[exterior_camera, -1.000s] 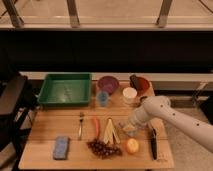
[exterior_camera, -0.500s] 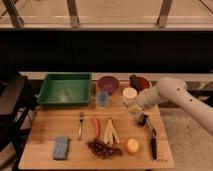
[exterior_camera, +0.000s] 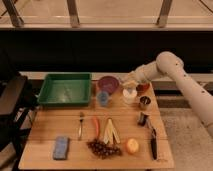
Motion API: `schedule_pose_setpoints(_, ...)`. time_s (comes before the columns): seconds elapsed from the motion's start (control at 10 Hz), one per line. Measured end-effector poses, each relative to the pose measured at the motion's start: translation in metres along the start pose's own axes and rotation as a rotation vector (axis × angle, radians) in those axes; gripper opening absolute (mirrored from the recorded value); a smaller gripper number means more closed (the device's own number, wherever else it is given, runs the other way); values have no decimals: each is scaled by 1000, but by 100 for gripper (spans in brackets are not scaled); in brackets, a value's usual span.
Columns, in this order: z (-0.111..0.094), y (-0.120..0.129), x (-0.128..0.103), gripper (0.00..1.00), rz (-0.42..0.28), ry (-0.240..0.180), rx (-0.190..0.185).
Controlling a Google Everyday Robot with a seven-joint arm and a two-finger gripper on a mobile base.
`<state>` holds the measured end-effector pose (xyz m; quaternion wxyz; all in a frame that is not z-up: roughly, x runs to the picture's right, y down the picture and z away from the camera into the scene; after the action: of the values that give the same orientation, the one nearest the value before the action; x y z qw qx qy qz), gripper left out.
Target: Place towel in tray
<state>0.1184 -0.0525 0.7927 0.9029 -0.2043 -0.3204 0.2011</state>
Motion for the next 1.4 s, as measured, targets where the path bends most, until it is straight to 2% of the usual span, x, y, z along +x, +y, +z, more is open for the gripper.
schedule_pose_setpoints(0.2,26,-16,-42,0,-61,-56,-35)
schedule_pose_setpoints(0.3,29,-17,-47,0,-68,-62,-40)
schedule_pose_setpoints(0.7,29,-17,-47,0,-68,-62,-40)
schedule_pose_setpoints(0.9,29,-18,-45,0,-84,-48,-39)
schedule_pose_setpoints(1.1,31,-19,-64,0,-171,-44,-43)
schedule_pose_setpoints(1.3,47,-17,-94,0,-269,-51,-60)
schedule_pose_setpoints(1.4,61,-14,-114,0,-321,-61,-73)
